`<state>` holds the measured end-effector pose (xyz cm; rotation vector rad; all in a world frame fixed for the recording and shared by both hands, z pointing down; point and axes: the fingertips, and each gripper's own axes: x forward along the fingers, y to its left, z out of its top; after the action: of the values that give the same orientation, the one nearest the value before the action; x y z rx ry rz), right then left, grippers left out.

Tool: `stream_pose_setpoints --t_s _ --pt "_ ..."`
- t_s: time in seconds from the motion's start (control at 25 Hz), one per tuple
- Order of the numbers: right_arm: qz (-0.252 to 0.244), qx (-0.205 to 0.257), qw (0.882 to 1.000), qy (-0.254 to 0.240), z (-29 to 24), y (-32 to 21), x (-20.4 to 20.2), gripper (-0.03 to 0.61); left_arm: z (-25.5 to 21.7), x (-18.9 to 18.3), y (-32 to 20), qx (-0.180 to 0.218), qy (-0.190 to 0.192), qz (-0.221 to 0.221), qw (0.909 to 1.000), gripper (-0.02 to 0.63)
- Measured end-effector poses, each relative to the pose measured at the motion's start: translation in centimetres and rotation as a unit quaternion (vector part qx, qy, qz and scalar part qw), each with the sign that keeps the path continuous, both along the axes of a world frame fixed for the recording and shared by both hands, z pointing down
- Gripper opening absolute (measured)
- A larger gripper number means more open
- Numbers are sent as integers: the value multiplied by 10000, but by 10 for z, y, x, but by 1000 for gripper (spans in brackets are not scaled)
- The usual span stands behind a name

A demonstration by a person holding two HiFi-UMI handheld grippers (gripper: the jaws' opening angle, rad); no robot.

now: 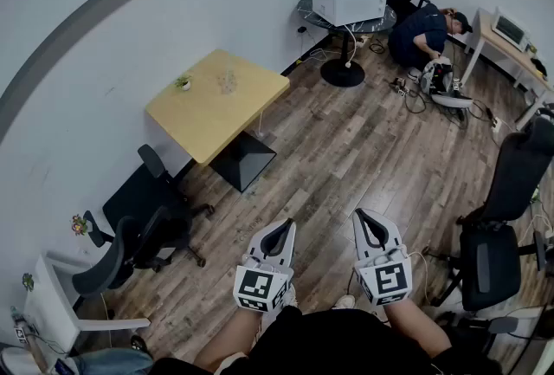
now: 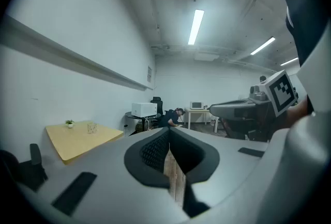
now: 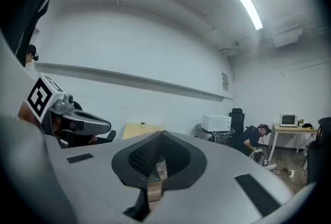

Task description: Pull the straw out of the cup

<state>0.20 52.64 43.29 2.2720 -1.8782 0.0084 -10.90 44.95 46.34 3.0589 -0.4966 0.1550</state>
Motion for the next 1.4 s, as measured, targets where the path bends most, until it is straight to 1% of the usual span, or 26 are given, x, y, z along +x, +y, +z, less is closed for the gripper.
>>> stream_pose_setpoints --t_s 0.24,0.52,0.68,0.84,0.92,1.0,1.08,1.12,1.24,1.4 --pt "-24 5 10000 -17 3 -16 -12 17 3 -10 -16 14 -7 16 10000 20" --pt "-246 174 9994 -179 2 -37 -26 17 11 -19 -32 -111 -90 113 9998 20" --pt "-138 435 9988 -172 -5 -50 -28 18 12 -25 -49 -50 -143 101 9998 20" --pt "-132 583 9980 -205 -8 -70 -37 18 13 -35 -69 -100 -114 113 9998 20" --pt "-121 553 9982 -211 -4 -84 -43 18 19 -41 -82 -162 -123 135 9997 20" --pt "-116 503 9984 -228 -1 -98 -48 18 25 -48 -98 -308 -112 79 9994 20" --pt "-172 618 9978 -179 -4 -110 -55 18 28 -56 -112 -401 -92 16 9992 20" --pt "-198 652 9976 -127 -5 -115 -59 18 29 -59 -117 -398 -91 7 9992 20" --pt "-160 516 9985 7 -1 -127 -66 18 30 -69 -129 -338 -100 45 9994 20" --pt "-158 493 9987 17 0 -148 -72 19 28 -70 -141 -174 -122 206 9996 20"
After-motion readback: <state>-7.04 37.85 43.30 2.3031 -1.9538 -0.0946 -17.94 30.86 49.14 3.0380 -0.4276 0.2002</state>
